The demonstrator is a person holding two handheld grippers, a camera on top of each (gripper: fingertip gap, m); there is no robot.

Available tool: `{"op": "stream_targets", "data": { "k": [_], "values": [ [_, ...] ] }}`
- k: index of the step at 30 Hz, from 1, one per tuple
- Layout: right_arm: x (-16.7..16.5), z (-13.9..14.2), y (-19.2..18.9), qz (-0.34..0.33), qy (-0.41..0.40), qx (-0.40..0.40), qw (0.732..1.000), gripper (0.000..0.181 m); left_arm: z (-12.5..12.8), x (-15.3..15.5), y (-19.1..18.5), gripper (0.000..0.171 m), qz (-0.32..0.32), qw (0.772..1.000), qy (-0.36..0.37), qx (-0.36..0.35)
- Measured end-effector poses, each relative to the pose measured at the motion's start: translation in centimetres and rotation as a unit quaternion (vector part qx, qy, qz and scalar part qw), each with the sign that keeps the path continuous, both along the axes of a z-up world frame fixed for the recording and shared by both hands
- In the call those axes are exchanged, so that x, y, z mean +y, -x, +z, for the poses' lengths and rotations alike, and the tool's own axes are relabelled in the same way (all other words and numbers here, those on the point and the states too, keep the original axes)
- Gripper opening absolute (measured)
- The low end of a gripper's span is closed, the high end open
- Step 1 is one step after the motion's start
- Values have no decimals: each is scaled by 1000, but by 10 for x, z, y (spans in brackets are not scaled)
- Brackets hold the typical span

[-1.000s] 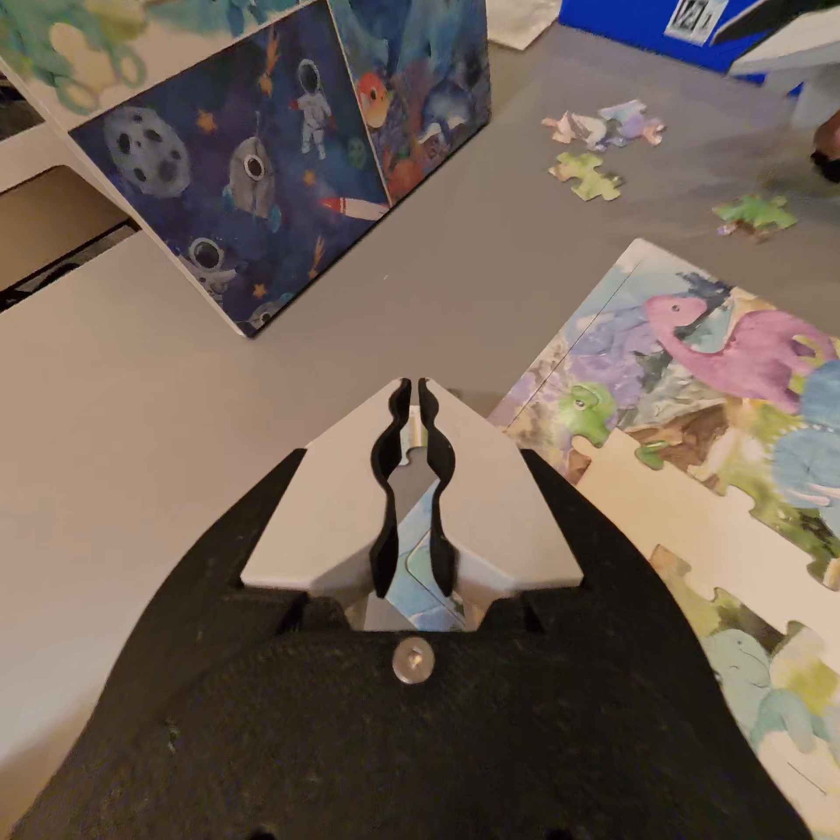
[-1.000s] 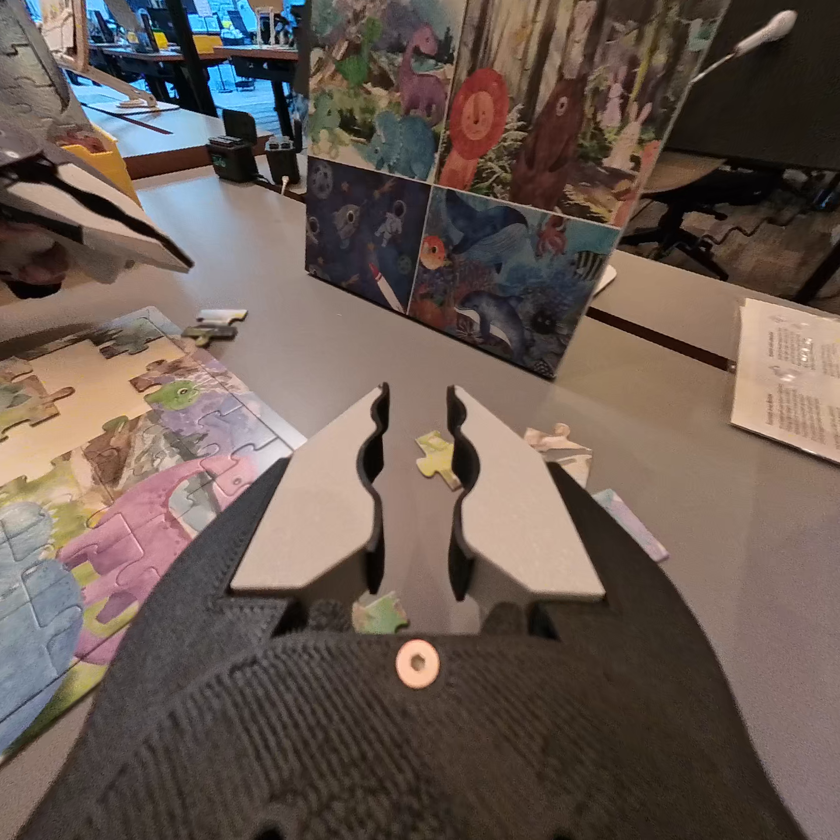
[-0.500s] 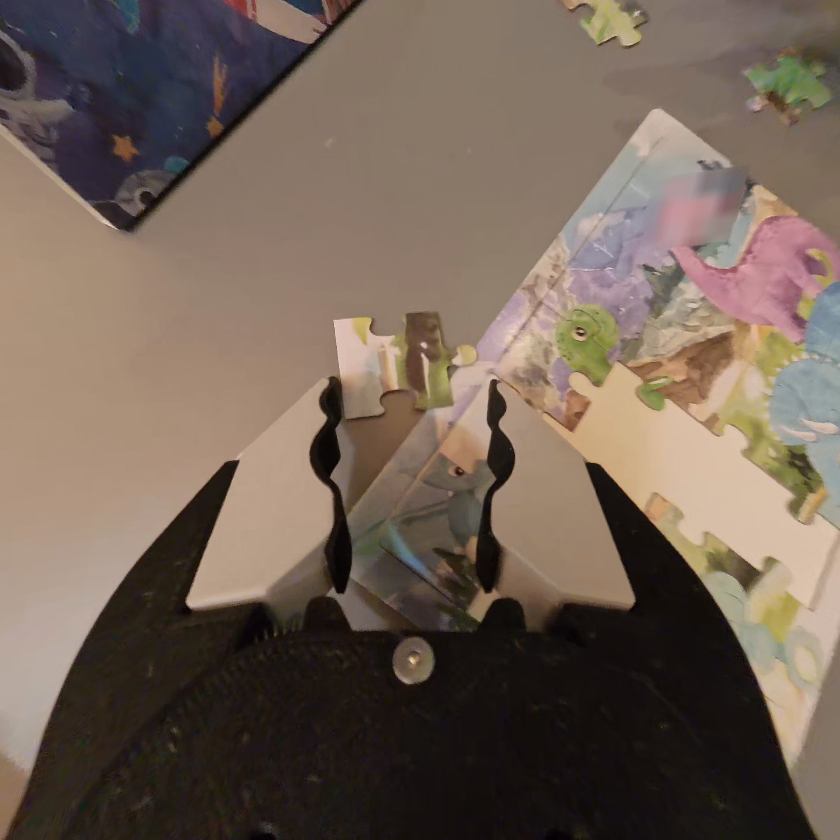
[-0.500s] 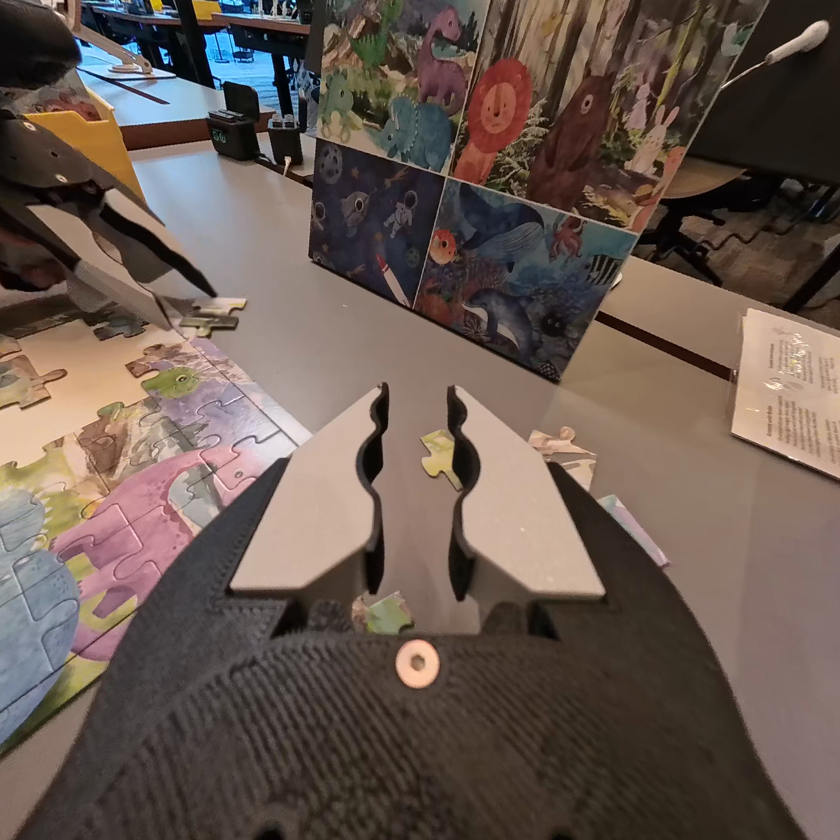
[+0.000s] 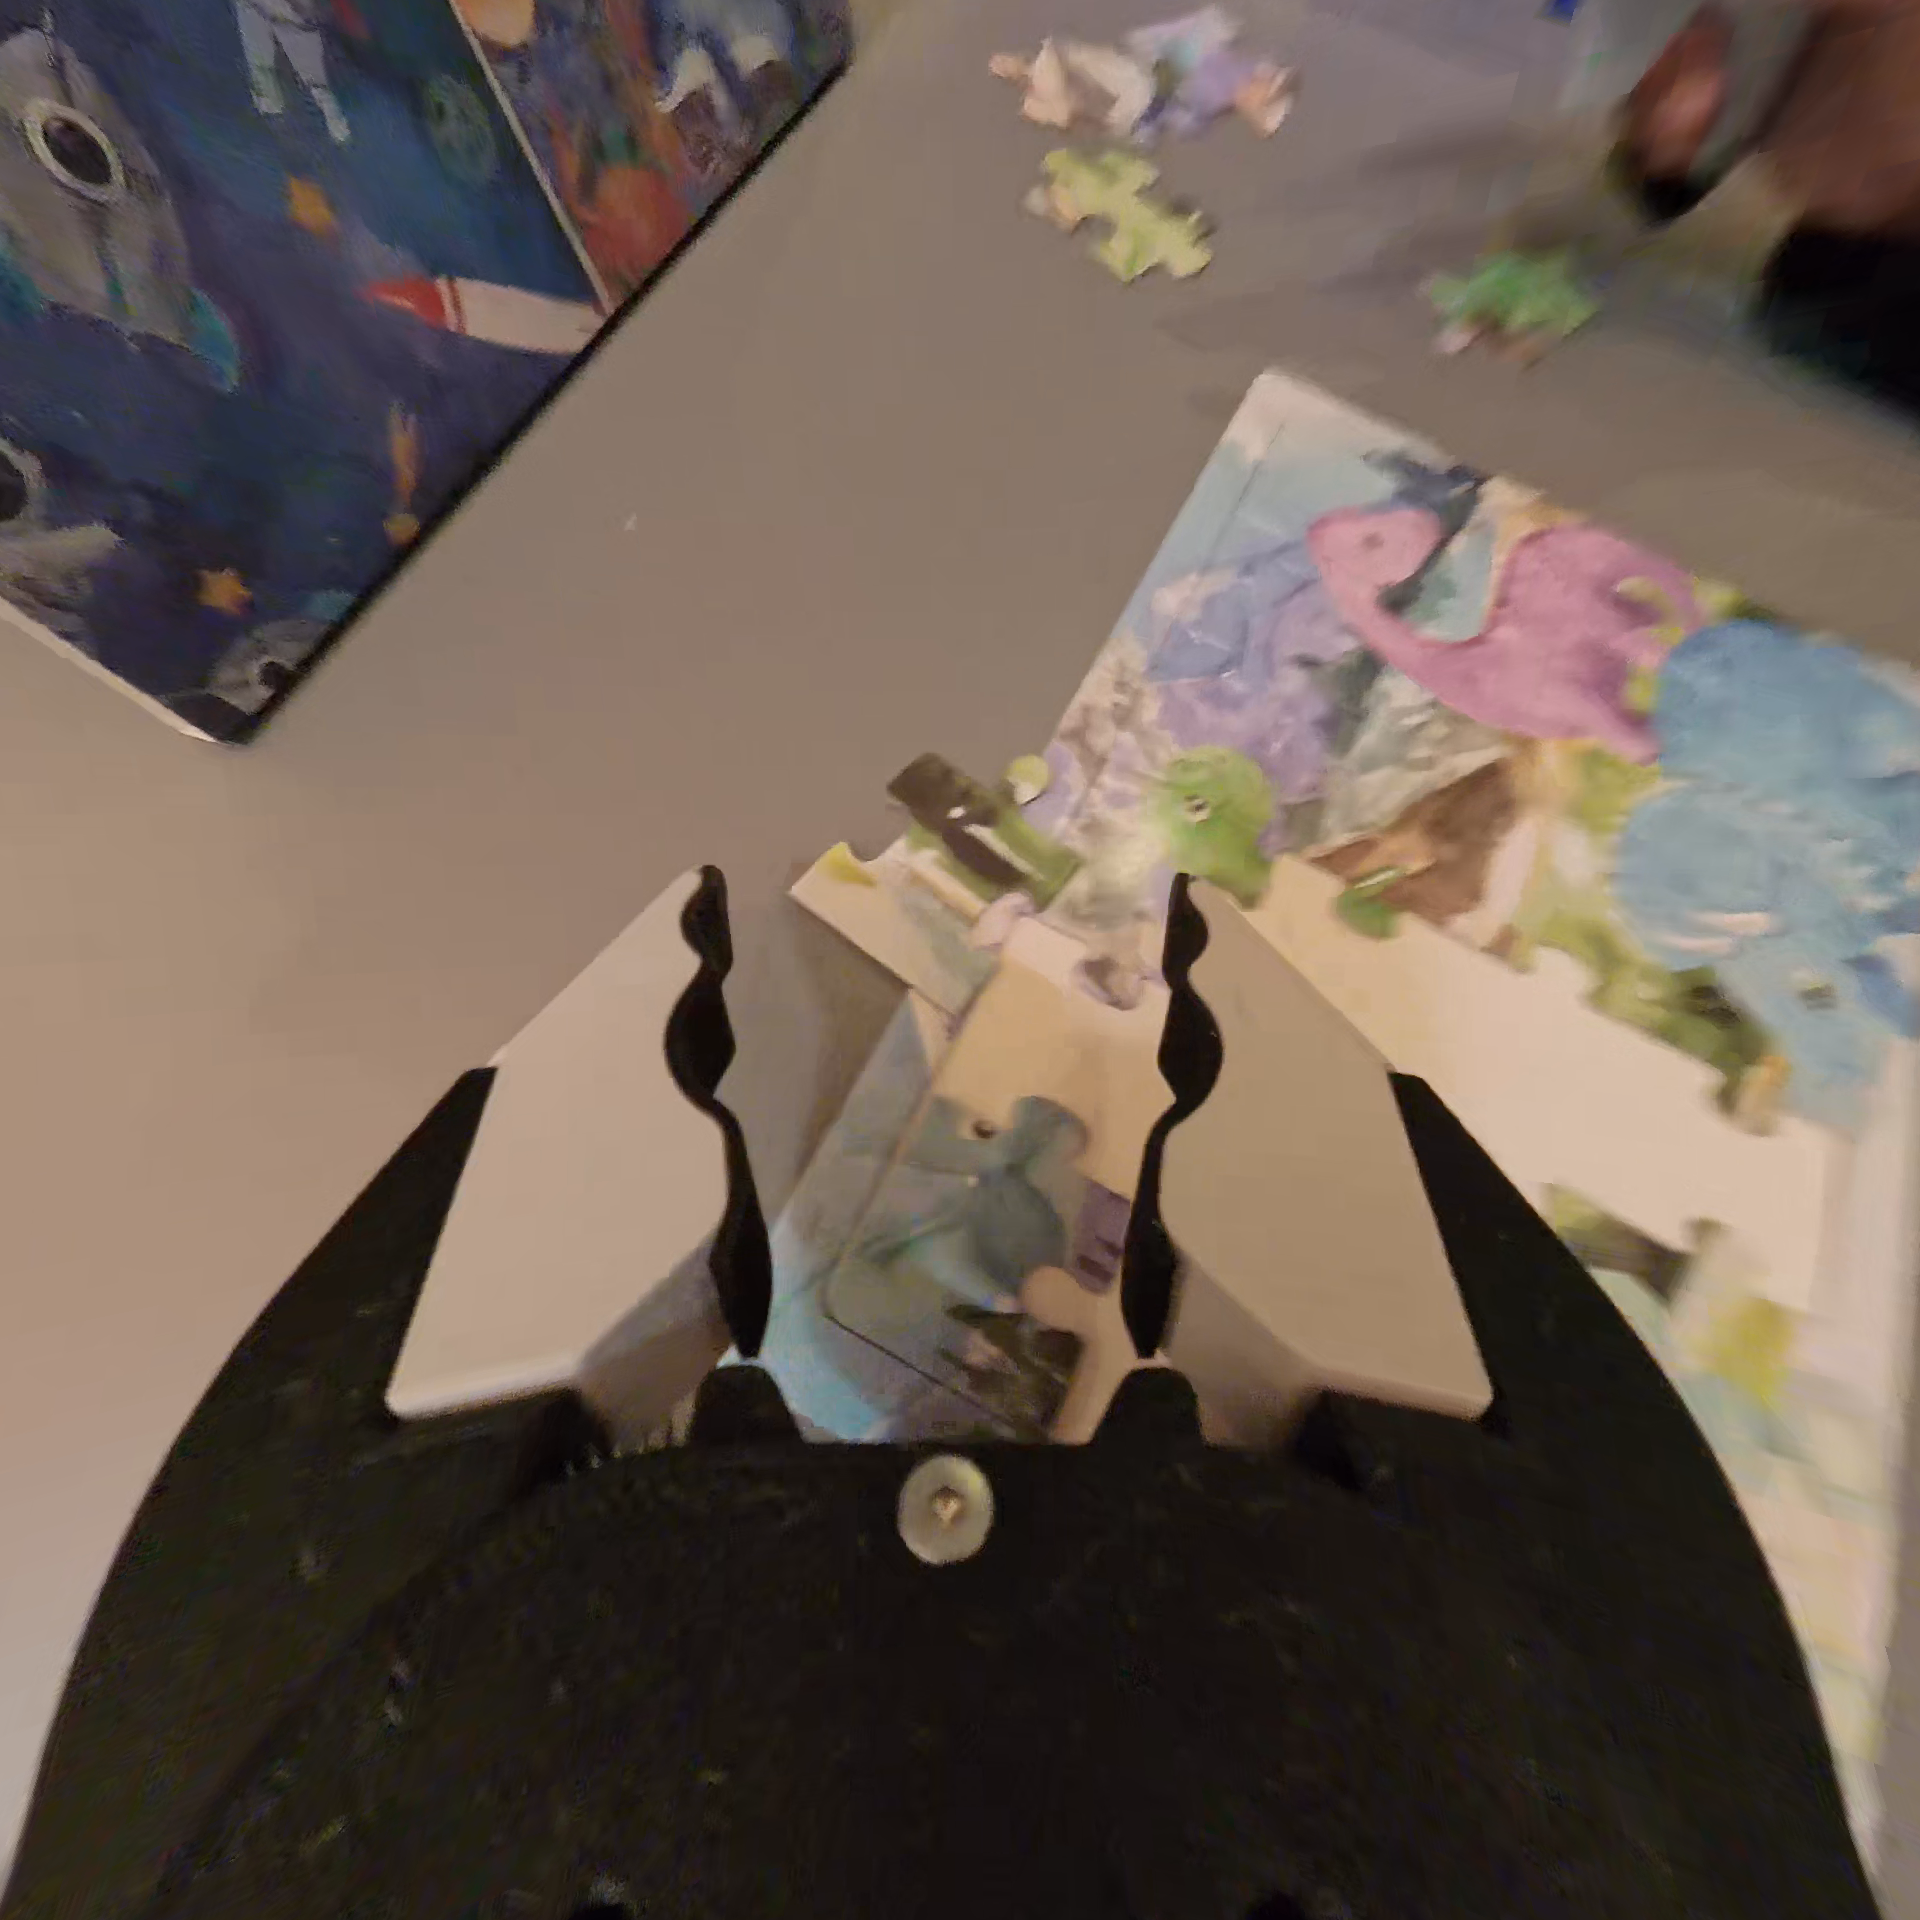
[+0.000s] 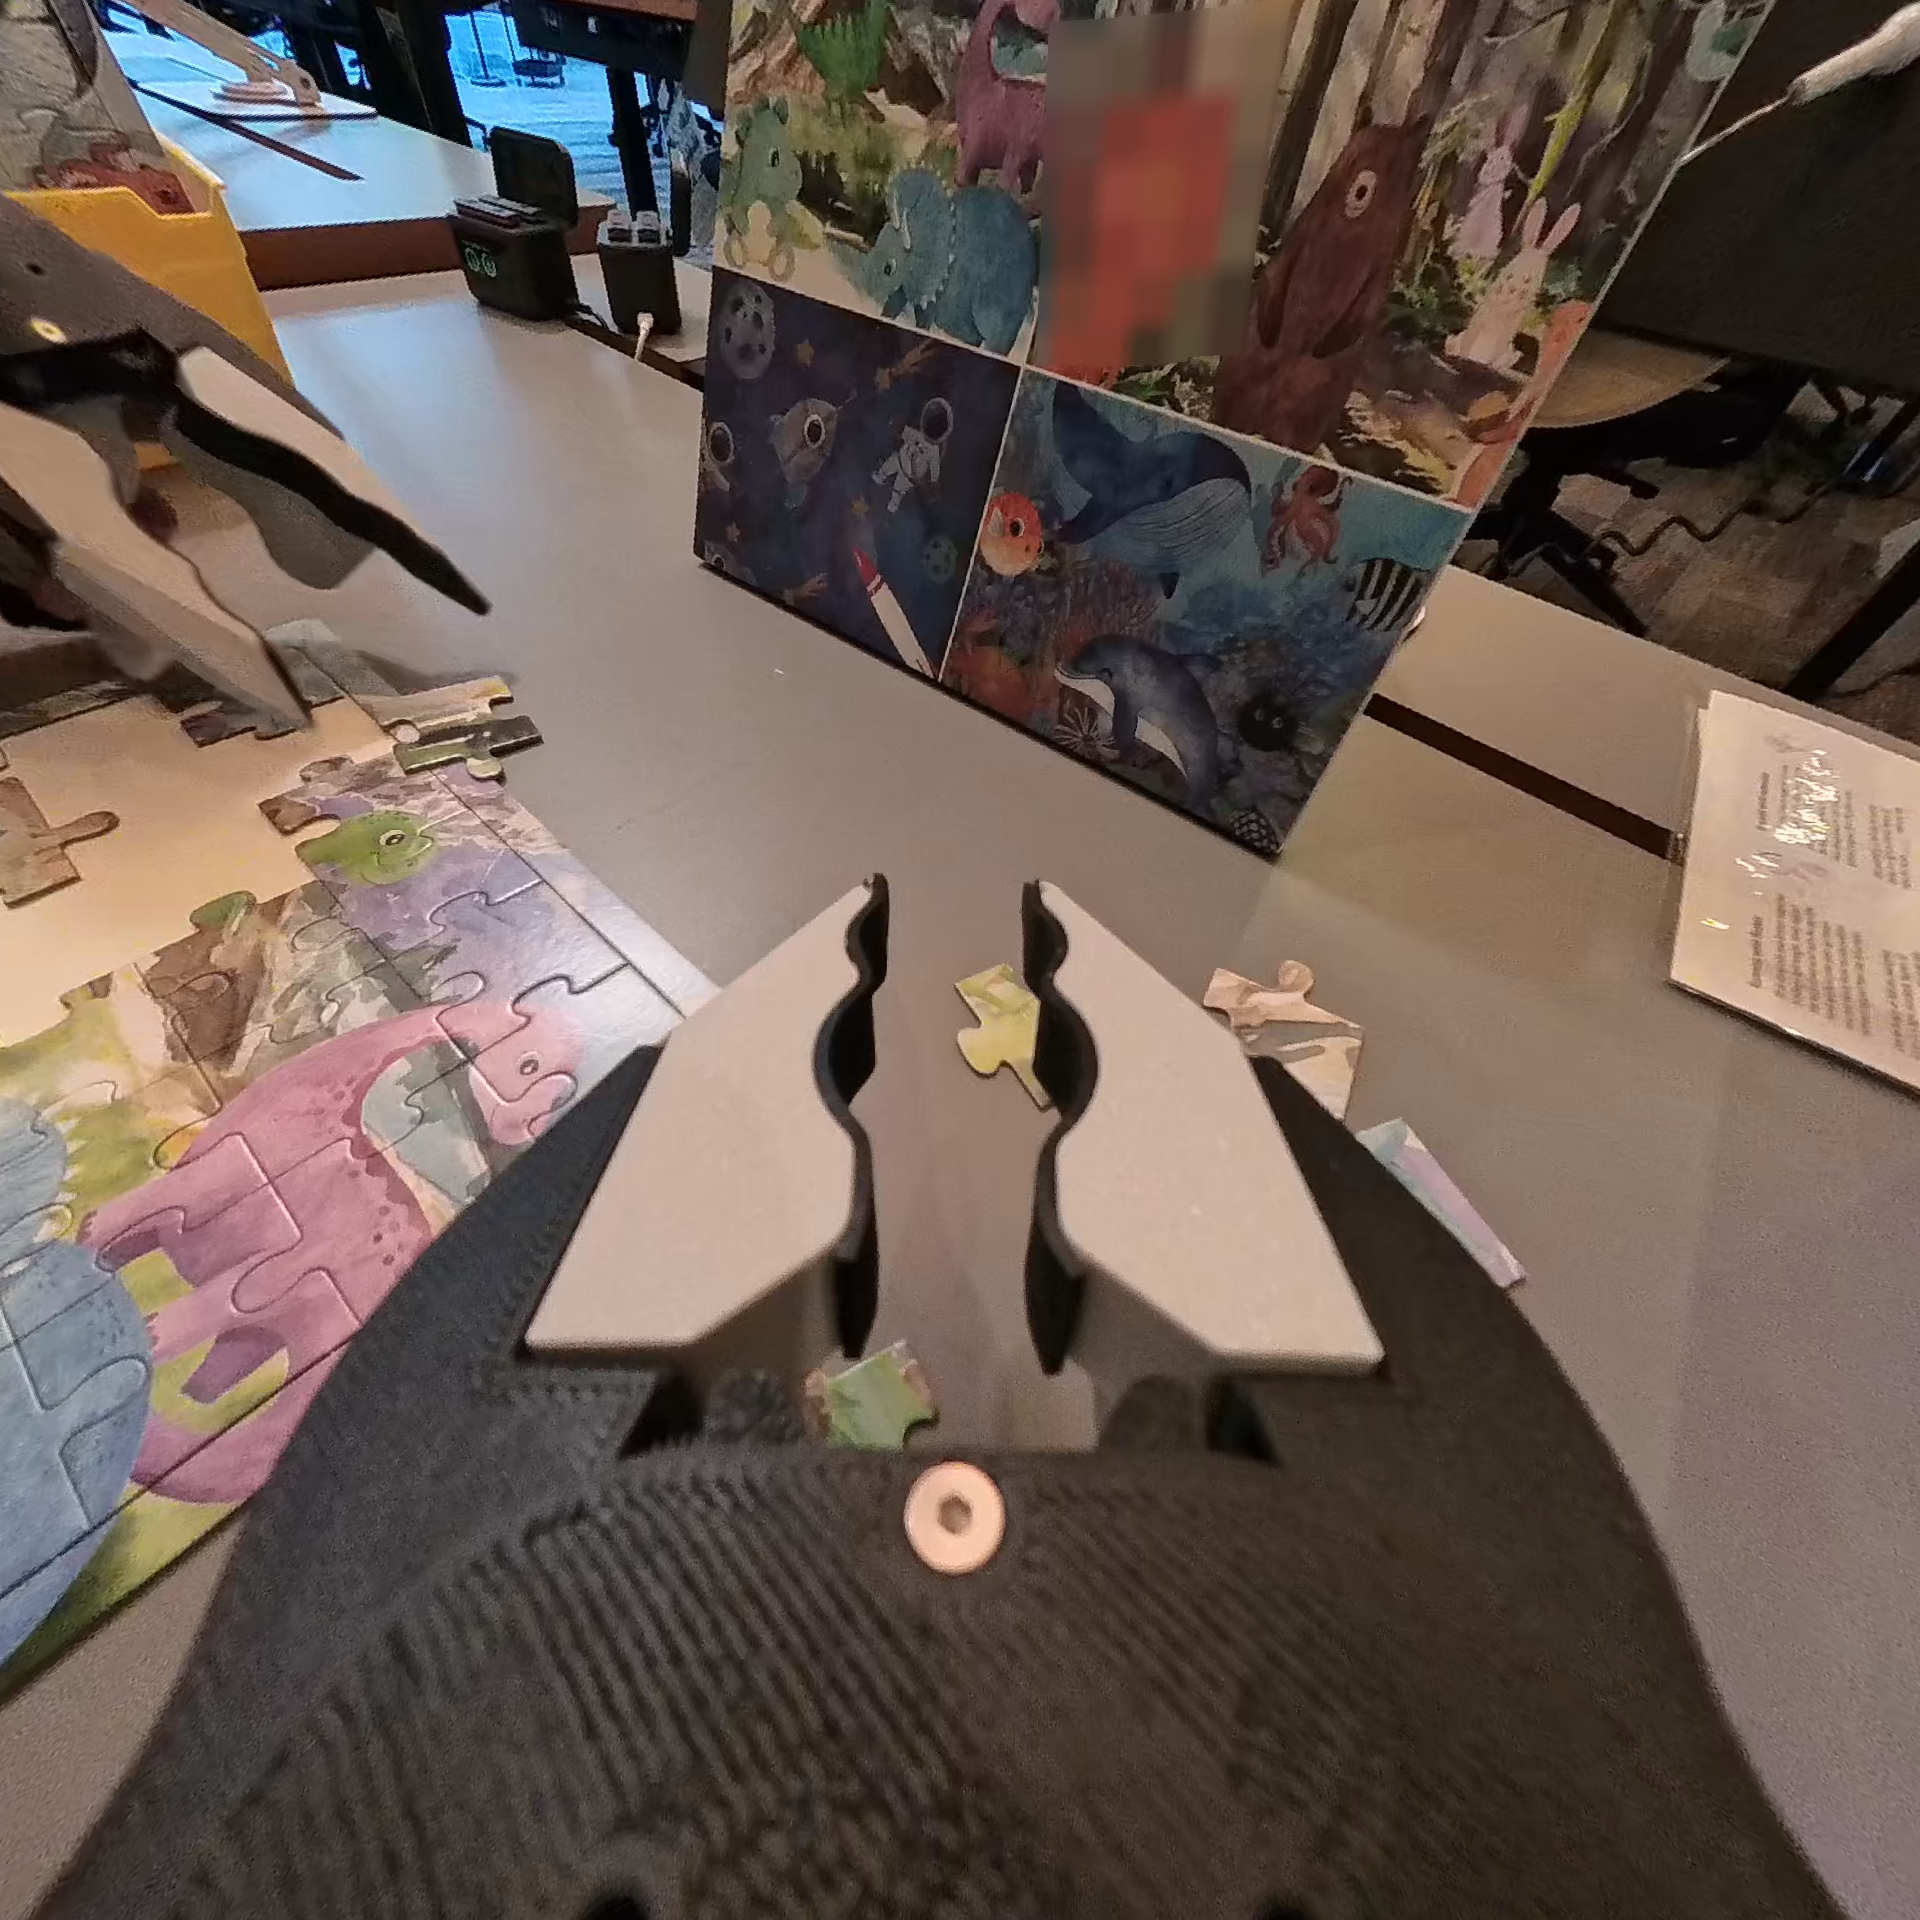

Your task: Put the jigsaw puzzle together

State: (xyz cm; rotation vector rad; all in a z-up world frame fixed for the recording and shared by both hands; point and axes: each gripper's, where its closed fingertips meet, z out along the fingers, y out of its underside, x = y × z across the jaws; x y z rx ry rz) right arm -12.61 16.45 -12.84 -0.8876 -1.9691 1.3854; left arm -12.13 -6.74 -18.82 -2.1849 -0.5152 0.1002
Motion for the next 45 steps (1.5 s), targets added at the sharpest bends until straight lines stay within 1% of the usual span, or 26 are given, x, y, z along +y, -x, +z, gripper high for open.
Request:
{"op": "stream_targets", "data": {
  "k": [2,3,4,6,7,9,10,12,13,15,19,20,23,26,27,30,34,36,37,40,42,45],
  "values": [
    [0,0,0,0,-2,1,1000,24,-21,-4,7,82,10,998,65,15],
    [0,1,0,0,-3,2,1000,24,-25,-2,7,86,12,997,72,11],
    [0,1,-1,-1,-4,3,1000,24,-23,3,3,81,3,998,60,1],
    [1,2,-1,-2,-6,6,1000,24,-21,8,-7,80,-14,998,52,-21],
    [1,2,-1,-2,-6,7,1000,24,-20,8,-13,74,-28,998,52,-31],
    [1,3,-1,-2,-6,7,1000,24,-19,9,-27,50,-60,995,49,-58],
    [1,3,-1,-3,-7,7,1000,24,-18,8,-31,53,-66,995,48,-65],
    [1,2,-1,-2,-7,7,1000,24,-17,6,-36,48,-78,993,49,-73],
    [1,2,-1,-2,-8,7,1000,24,-15,6,-37,42,-81,993,44,-74],
    [0,2,-1,-1,-9,7,1000,24,-9,8,-33,44,-70,995,26,-63],
    [-6,-1,-2,6,-15,4,1000,24,-3,15,-25,61,-58,998,9,-24],
    [-7,-3,-2,8,-19,3,1000,24,-4,17,-24,65,-57,998,12,-13],
    [-11,-6,-2,13,-31,1,999,24,-15,18,-22,66,-57,997,51,16],
    [-12,-7,-3,14,-37,2,999,24,-23,20,-26,67,-66,996,64,9],
    [-12,-7,-3,13,-37,2,999,24,-23,22,-27,65,-69,996,59,2],
    [-10,-6,-2,11,-36,4,999,24,-22,22,-32,47,-81,995,54,-9],
    [-9,-4,-2,9,-33,6,999,24,-21,21,-31,45,-78,995,58,-6],
    [-10,-4,-3,10,-34,7,999,24,-16,20,-29,26,-73,996,52,7],
    [-10,-4,-3,10,-35,7,999,24,-12,20,-28,21,-70,996,46,13],
    [-14,-5,-4,15,-39,7,999,24,-1,18,-26,19,-62,998,24,12],
    [-16,-7,-4,17,-44,6,999,24,-1,17,-25,22,-59,998,22,10],
    [-17,-9,-4,19,-50,5,999,24,-7,19,-28,39,-66,997,28,-2]
  ]
}}
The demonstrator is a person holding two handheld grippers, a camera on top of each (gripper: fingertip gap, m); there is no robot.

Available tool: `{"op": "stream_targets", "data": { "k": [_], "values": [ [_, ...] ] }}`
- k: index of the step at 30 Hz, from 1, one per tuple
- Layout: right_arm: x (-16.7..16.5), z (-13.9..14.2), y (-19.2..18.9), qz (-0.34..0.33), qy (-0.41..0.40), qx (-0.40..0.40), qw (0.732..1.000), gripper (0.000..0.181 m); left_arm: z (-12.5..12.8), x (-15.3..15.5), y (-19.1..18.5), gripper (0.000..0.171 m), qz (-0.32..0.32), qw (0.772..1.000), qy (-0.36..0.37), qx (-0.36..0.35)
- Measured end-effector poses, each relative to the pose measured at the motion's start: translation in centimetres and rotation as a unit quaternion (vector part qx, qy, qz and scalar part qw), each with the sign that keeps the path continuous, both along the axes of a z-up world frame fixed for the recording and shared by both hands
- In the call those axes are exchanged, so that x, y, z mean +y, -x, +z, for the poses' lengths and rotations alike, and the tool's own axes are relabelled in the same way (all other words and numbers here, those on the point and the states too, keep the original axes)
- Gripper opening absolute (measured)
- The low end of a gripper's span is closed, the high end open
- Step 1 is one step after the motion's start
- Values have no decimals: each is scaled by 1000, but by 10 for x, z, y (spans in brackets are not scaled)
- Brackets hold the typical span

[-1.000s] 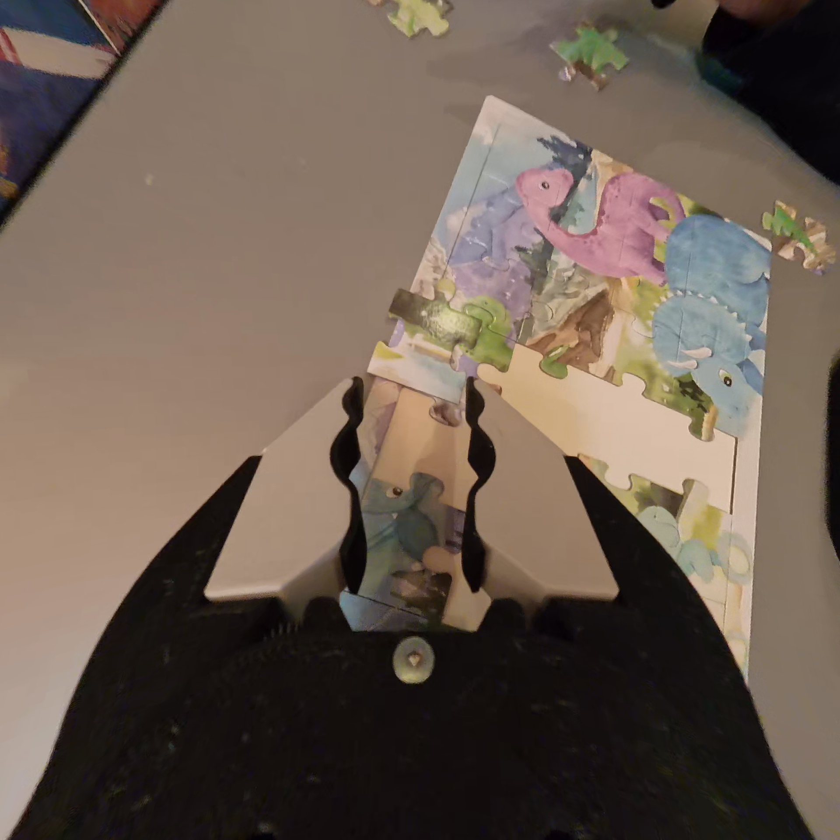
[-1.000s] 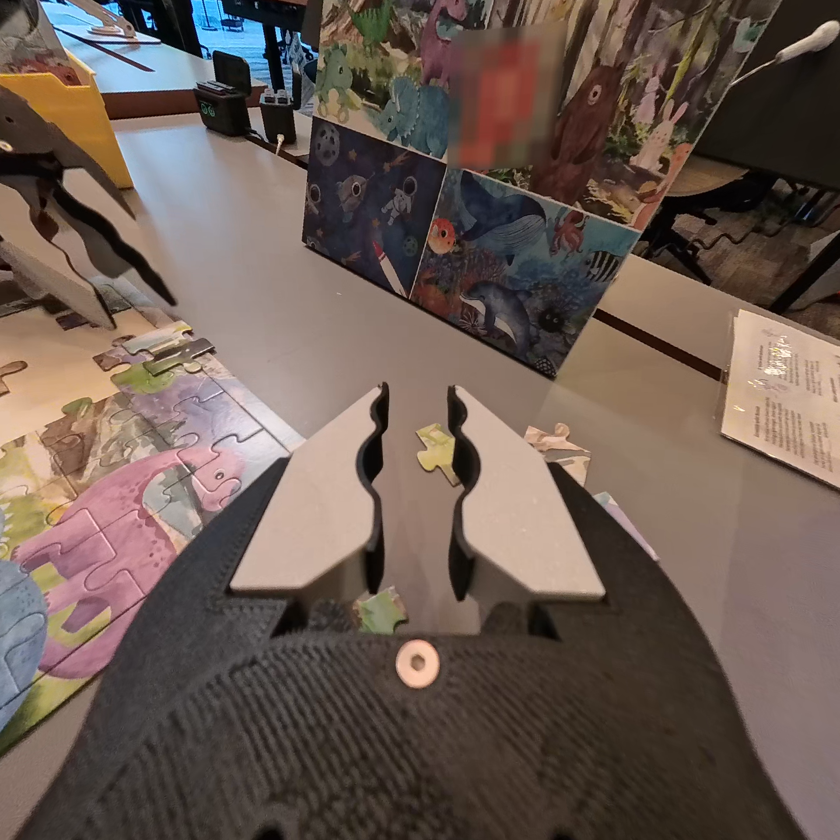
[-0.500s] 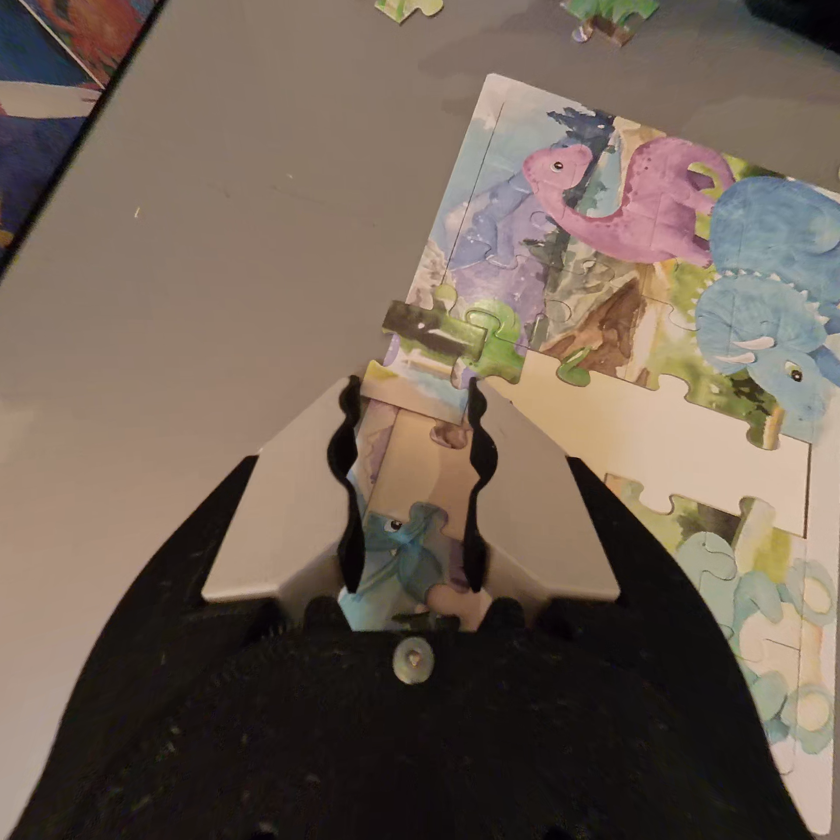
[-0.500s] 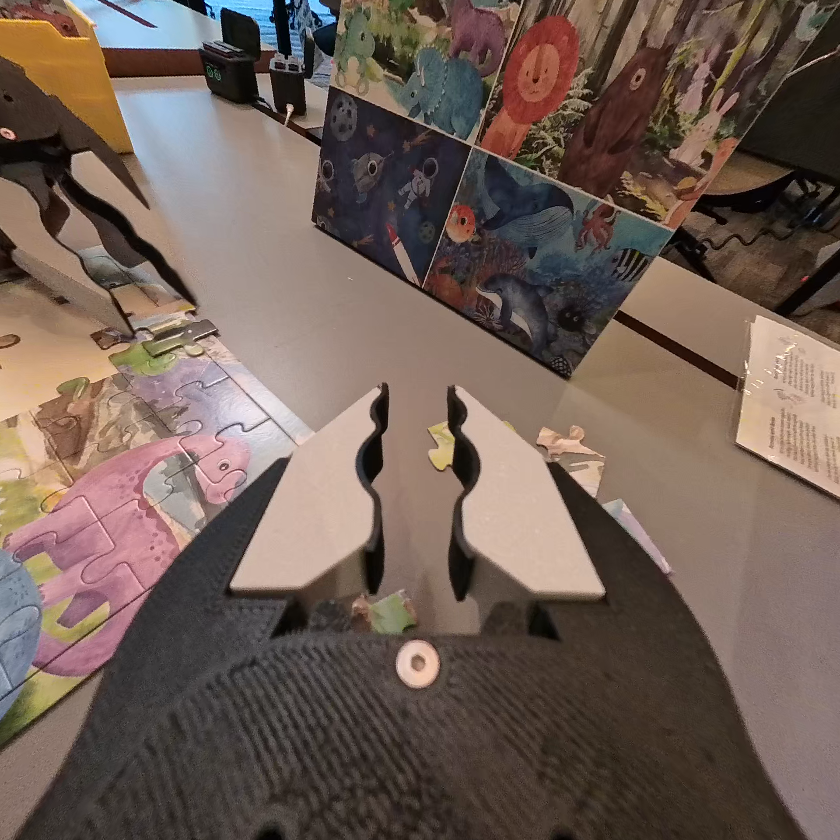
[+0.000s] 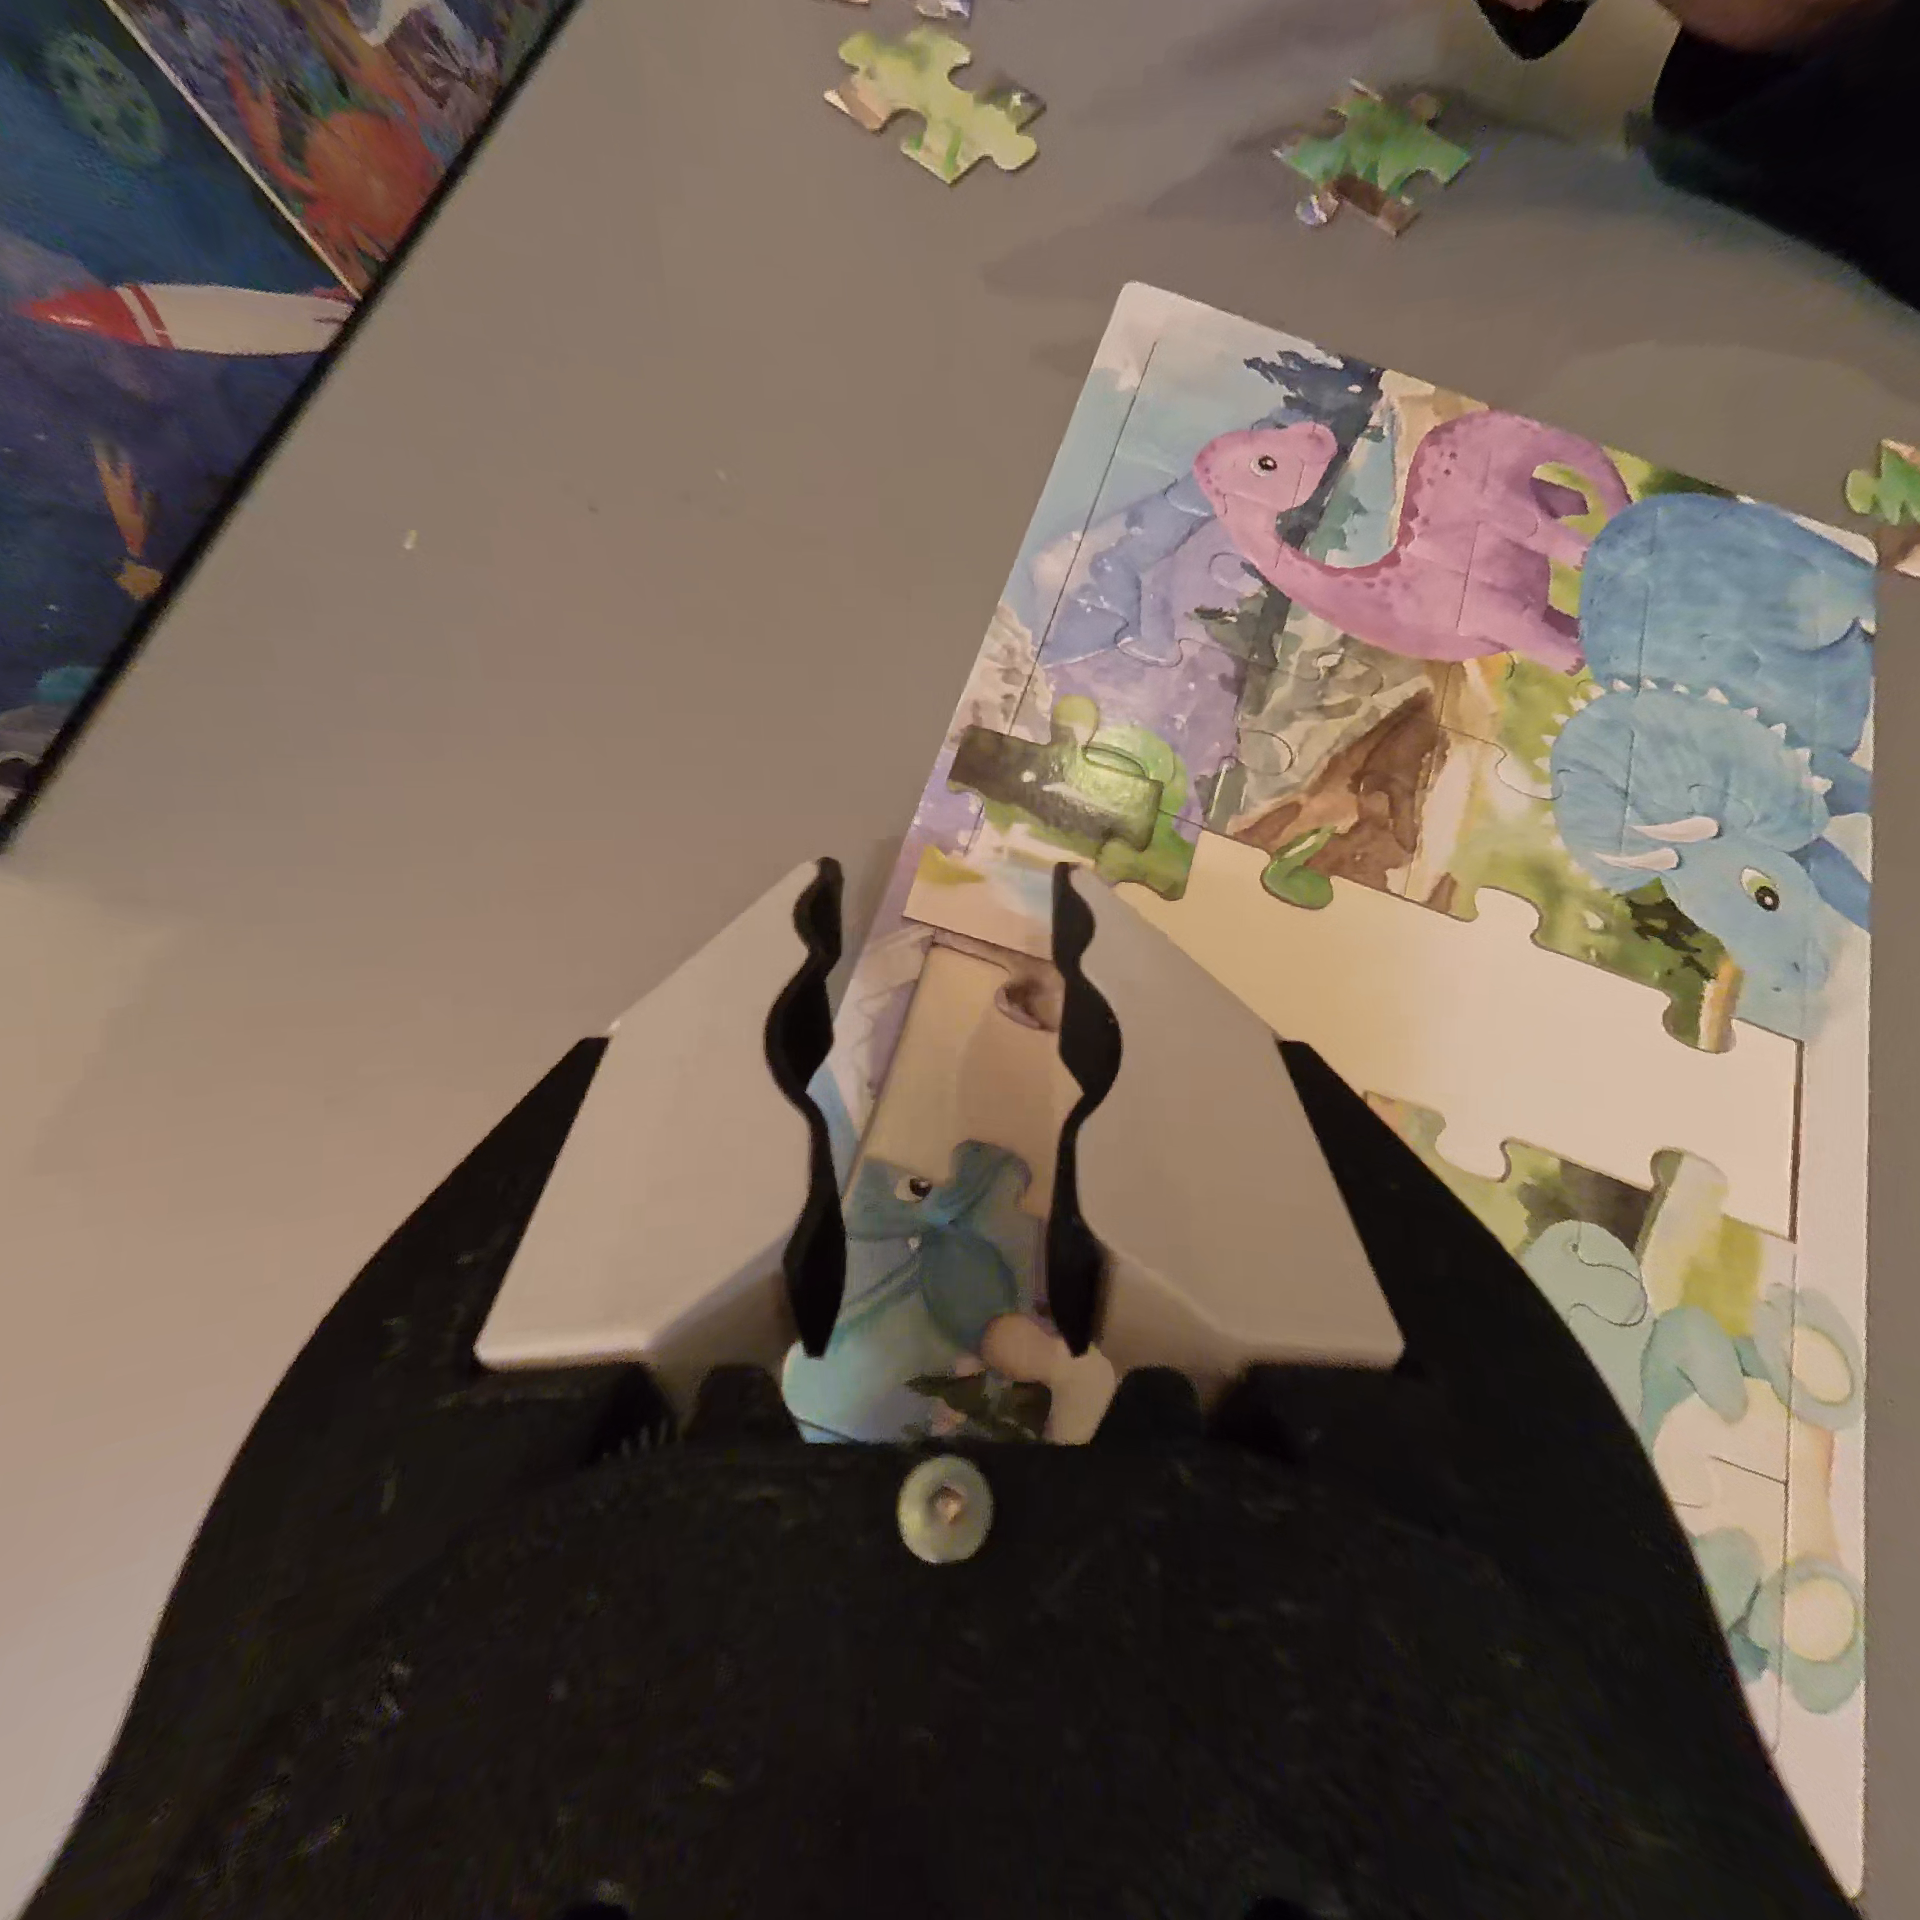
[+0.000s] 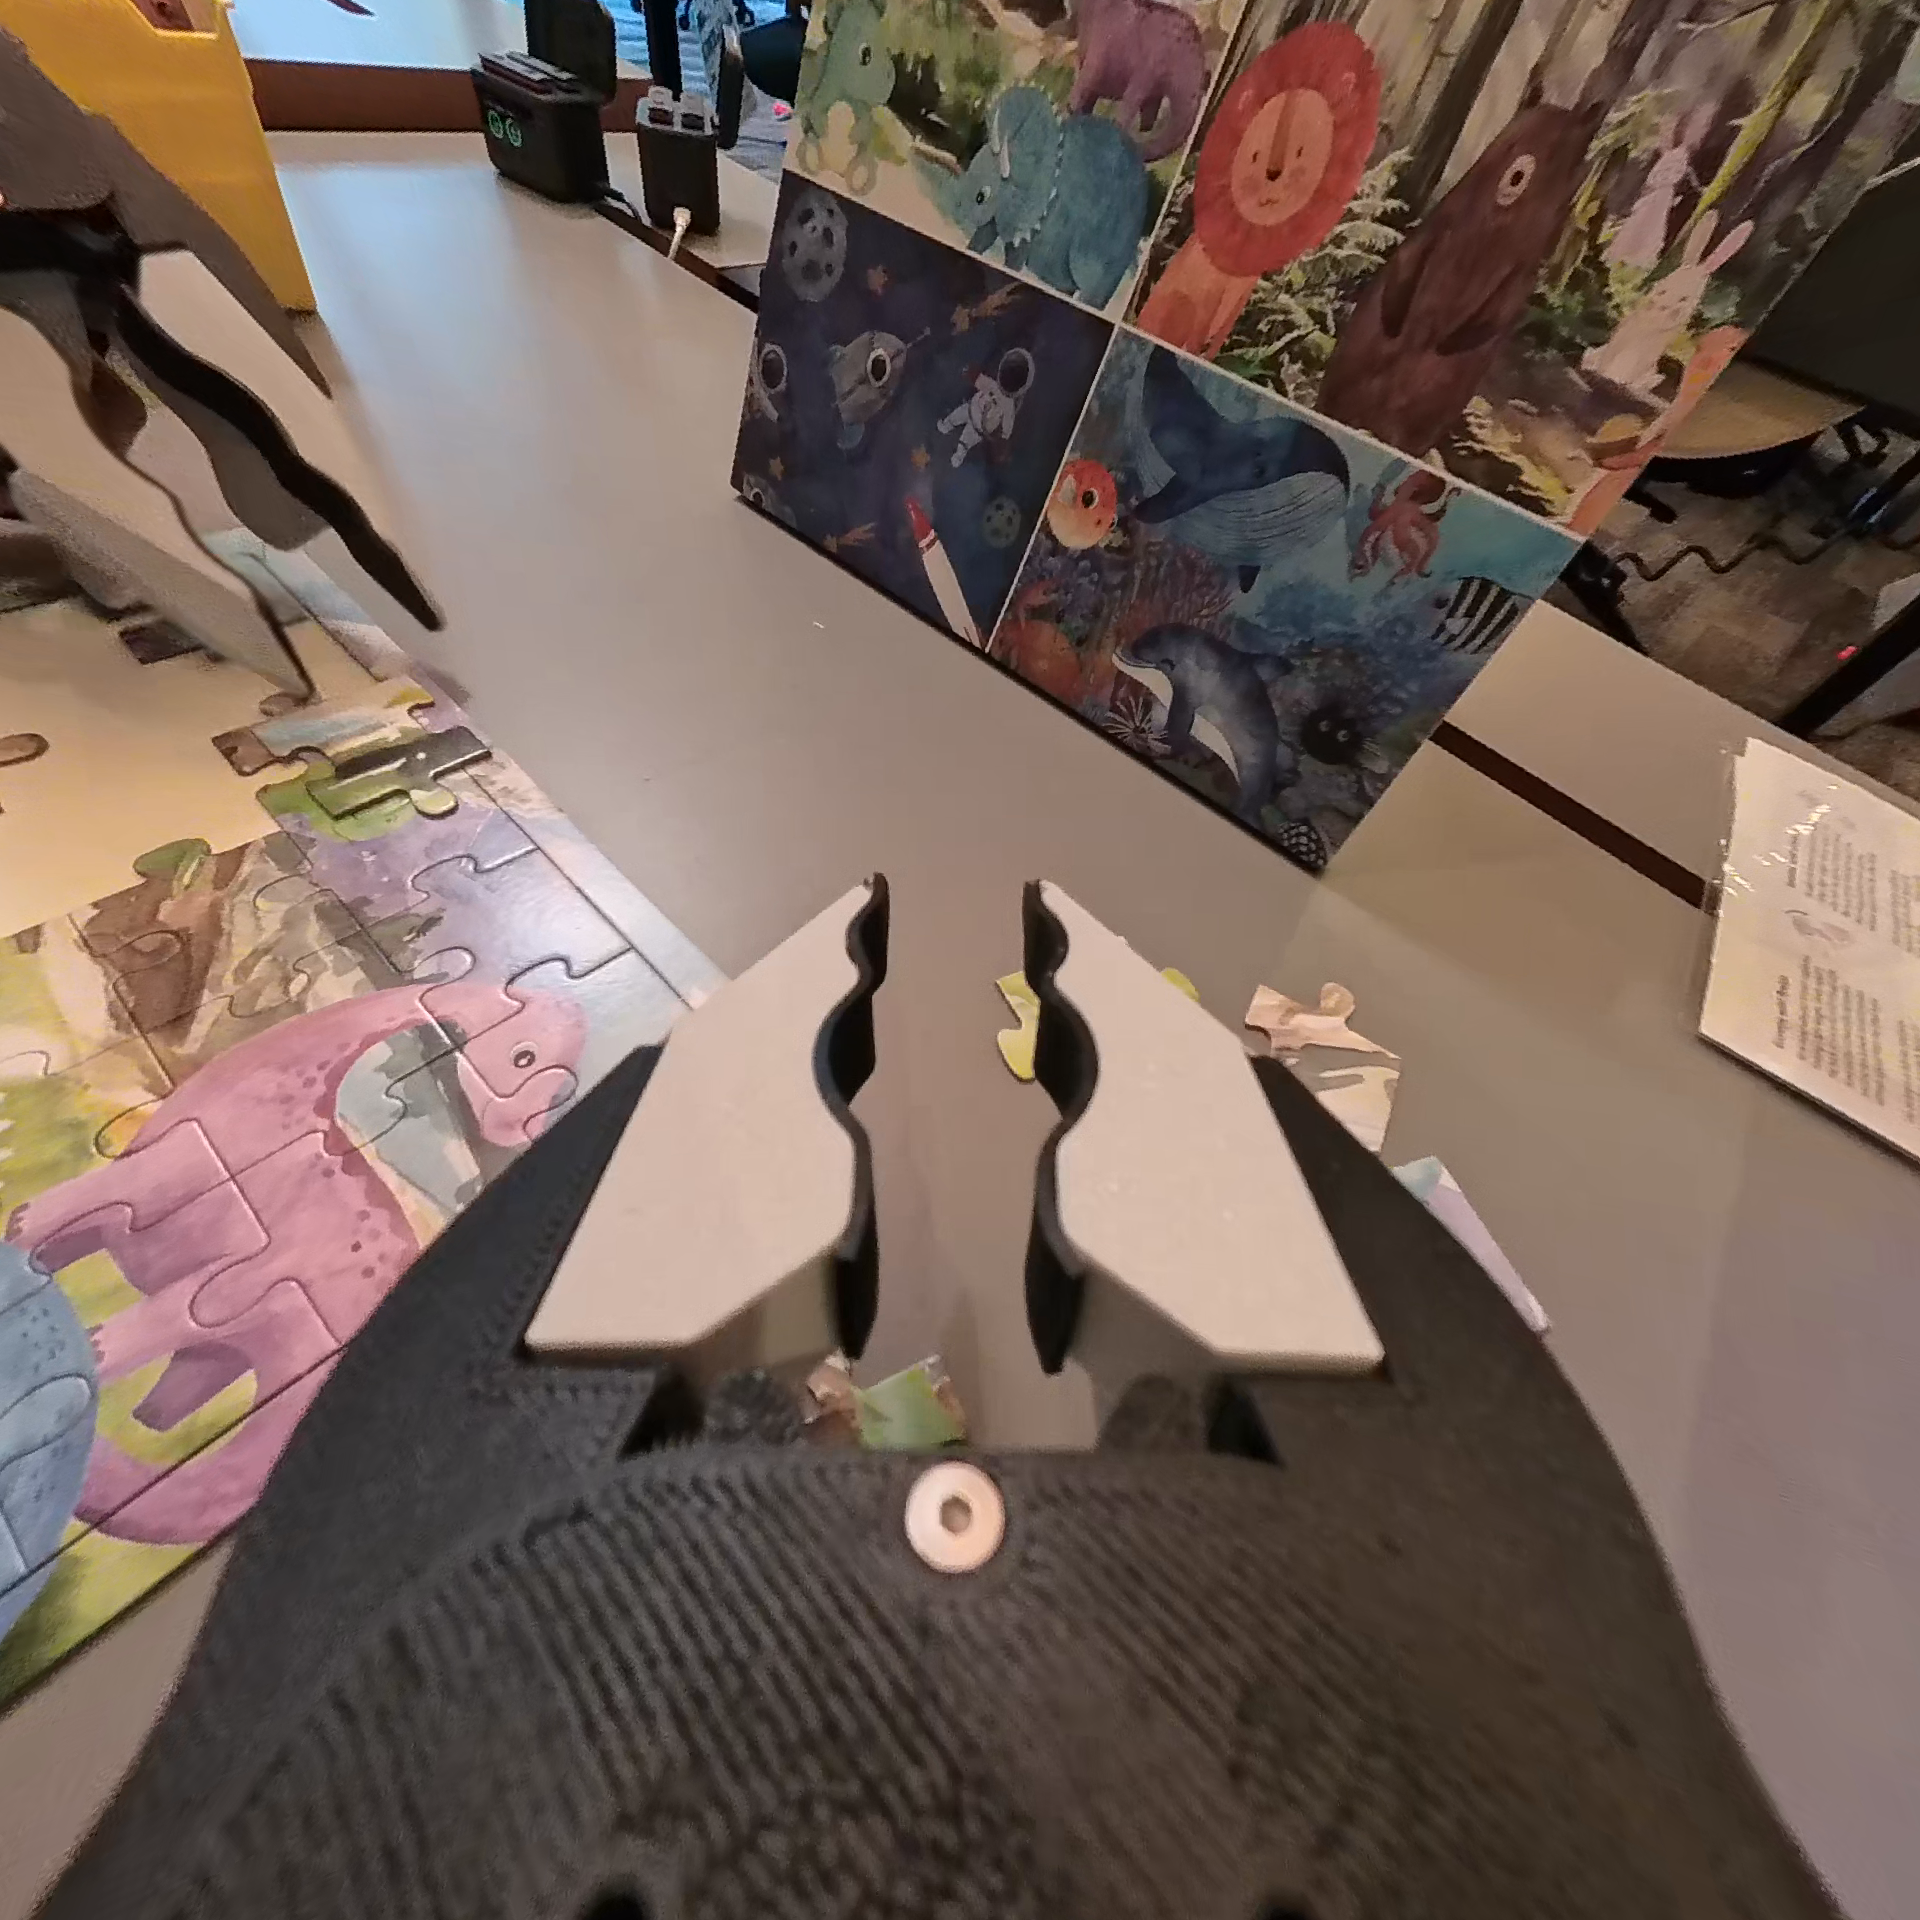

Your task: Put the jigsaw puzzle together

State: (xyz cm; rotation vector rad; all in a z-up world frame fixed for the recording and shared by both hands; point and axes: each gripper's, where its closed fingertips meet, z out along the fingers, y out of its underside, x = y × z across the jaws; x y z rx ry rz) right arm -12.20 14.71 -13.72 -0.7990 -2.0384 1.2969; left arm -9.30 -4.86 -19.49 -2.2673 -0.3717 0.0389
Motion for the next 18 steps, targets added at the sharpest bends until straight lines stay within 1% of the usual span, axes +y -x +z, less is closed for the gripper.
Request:
{"op": "stream_targets", "data": {
  "k": [3,6,11,14,18],
  "values": [
    [1,0,0,-2,-4,2,1000,24,-6,2,-8,41,-19,1000,18,-4],
    [2,1,0,-3,-2,4,1000,24,-4,3,-12,41,-29,999,18,-3],
    [2,2,0,-4,-3,4,1000,24,-3,3,-8,53,-16,1000,9,-3],
    [1,1,0,-3,-6,4,1000,24,-4,6,-10,55,-18,1000,8,-9],
    [0,0,0,-3,-8,3,1000,24,-10,6,-14,55,-26,999,26,-9]
  ]
}}
